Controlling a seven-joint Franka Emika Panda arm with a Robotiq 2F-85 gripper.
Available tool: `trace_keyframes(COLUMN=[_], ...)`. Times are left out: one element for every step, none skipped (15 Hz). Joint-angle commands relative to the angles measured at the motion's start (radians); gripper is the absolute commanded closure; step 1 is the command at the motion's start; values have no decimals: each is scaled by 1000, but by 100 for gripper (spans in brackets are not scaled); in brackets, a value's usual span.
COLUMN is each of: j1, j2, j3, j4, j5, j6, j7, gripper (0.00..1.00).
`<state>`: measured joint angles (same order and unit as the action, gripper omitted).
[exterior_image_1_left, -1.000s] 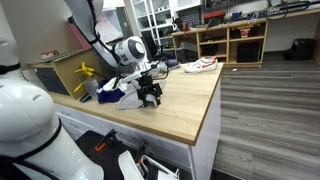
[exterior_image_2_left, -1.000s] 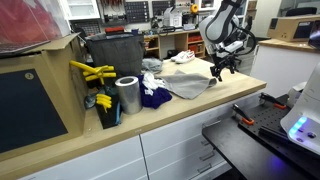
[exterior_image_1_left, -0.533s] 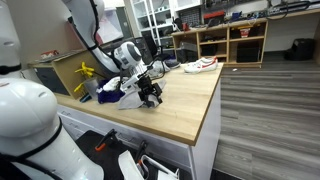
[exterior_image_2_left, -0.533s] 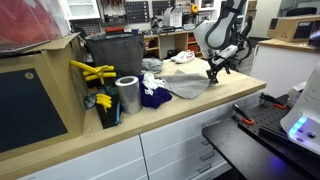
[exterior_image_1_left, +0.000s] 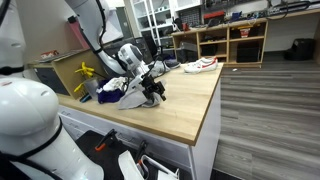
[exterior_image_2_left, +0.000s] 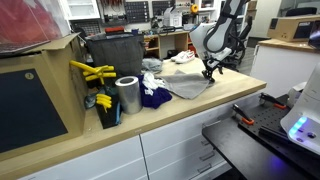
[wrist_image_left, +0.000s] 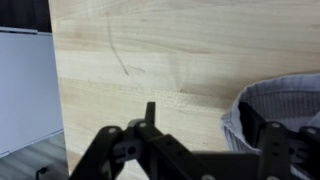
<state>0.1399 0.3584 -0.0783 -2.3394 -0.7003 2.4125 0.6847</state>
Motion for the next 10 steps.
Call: trace_keyframes(j1=[14,10,7,6,4,1,-2,-6,-10,-15], j2=[11,12,12,11,8,3,-3,-10,-21,-38], j3=[-16,-13,-10,-8,-6,-4,-1,2,5,9], j4=[26,28,26,24,21,16,12,8,4,0], j5=[-58,-64,-66,-67,-60,-53,-45,-37,-30,-28], j6=[21,24,26,29,33,37,41,45,52,61], j7=[31,27,22,20,15,9,1,-9,-26,-58], gripper=[51,58,65,73,80,88,95,99,100,100])
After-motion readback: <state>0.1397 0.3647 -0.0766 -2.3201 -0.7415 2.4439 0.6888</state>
